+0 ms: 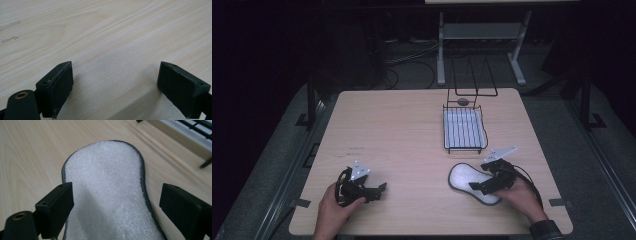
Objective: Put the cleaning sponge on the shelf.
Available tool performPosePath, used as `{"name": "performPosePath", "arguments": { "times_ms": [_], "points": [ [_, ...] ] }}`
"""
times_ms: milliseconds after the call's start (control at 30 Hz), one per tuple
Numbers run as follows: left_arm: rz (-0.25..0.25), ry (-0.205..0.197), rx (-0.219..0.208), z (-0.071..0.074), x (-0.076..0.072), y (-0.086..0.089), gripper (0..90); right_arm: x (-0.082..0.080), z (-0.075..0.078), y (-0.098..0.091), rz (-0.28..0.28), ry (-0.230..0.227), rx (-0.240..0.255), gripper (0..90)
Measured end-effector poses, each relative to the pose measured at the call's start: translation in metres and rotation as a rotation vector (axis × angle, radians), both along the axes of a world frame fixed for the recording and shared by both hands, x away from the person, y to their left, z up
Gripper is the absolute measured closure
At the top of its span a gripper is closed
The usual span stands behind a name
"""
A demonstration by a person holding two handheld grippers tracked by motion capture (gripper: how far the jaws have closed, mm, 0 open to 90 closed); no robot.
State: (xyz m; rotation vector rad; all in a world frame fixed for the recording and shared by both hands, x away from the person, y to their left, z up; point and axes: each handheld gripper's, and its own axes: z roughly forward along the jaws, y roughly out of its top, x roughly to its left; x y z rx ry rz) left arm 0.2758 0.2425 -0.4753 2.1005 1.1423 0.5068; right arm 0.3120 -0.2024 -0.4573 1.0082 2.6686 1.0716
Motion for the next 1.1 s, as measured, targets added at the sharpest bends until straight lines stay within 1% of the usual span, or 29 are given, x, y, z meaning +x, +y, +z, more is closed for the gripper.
{"name": "performPosePath", "arguments": {
  "times_ms": [100,167,200,533,633,733,1100],
  "points": [
    [0.0,0.0,0.0,0.0,-0.0001,0.0,12.6,-0.0015,-0.0026,0.003,0.006,-0.007,-0.016,11.3],
    [0.001,0.0,0.0,0.0,-0.0002,0.0,12.6,-0.0021,-0.004,0.004,0.009,-0.002,-0.021,11.1],
    [0.0,0.0,0.0,0.0,-0.0002,0.0,12.6,-0.0021,-0.0051,0.0047,0.012,-0.003,-0.037,10.8],
    [0.0,0.001,0.0,0.0001,-0.0003,0.0,12.6,-0.0022,-0.0083,0.0076,0.019,0.005,-0.057,11.0],
    [0.0,0.001,0.001,0.0001,-0.0004,0.0,12.6,-0.0015,-0.0092,0.0073,0.024,0.008,-0.056,11.2],
    [0.0,0.001,0.001,0.0001,-0.0004,0.0001,12.6,-0.0021,-0.0088,0.0078,0.029,0.013,-0.056,13.4],
    [0.0,0.001,0.002,0.0001,-0.0004,0.0,12.6,-0.0023,-0.0075,0.0052,0.03,0.019,-0.049,17.2]
  ]
}}
